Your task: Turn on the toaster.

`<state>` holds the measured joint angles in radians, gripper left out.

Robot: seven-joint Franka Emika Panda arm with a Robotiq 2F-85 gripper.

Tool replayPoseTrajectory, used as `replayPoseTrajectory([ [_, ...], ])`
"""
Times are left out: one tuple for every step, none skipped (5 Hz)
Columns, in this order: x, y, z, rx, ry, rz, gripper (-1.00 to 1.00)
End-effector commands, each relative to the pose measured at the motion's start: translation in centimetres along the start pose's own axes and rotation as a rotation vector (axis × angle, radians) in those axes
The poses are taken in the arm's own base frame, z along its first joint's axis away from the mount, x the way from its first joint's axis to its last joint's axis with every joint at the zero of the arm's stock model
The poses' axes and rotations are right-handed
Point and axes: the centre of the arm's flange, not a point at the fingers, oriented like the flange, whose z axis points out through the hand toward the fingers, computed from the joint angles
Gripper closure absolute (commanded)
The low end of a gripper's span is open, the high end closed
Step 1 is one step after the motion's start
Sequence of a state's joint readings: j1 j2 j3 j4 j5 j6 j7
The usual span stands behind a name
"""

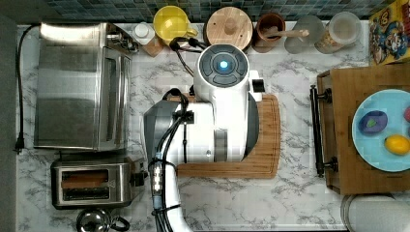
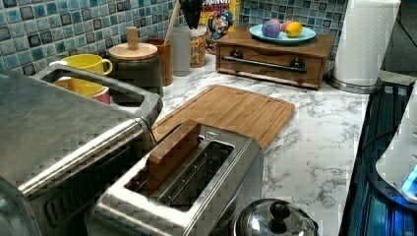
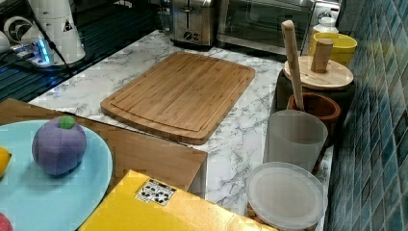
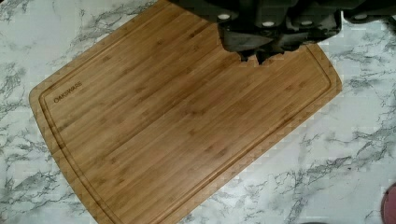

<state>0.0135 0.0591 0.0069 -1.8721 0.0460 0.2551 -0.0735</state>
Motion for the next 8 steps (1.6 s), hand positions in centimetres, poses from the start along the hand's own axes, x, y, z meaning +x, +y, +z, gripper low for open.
replayPoseTrajectory([
  [-0.3,-0.4,0.0,0.002,0.001,-0.019,1.0],
  [-1.8,-2.2,0.9,0.009,-0.021,-0.118,1.0],
  [-4.3,-3.5,2.3,0.039,-0.048,-0.225,1.0],
  [-6.7,-3.8,3.0,0.06,-0.06,-0.307,1.0],
  [-9.0,-4.1,3.9,0.061,-0.088,-0.373,1.0],
  [-11.5,-5.0,5.8,0.02,-0.129,-0.435,1.0],
  [-14.2,-4.5,6.2,0.036,-0.108,-0.489,1.0],
  [-16.8,-3.7,6.5,0.053,-0.104,-0.535,1.0],
])
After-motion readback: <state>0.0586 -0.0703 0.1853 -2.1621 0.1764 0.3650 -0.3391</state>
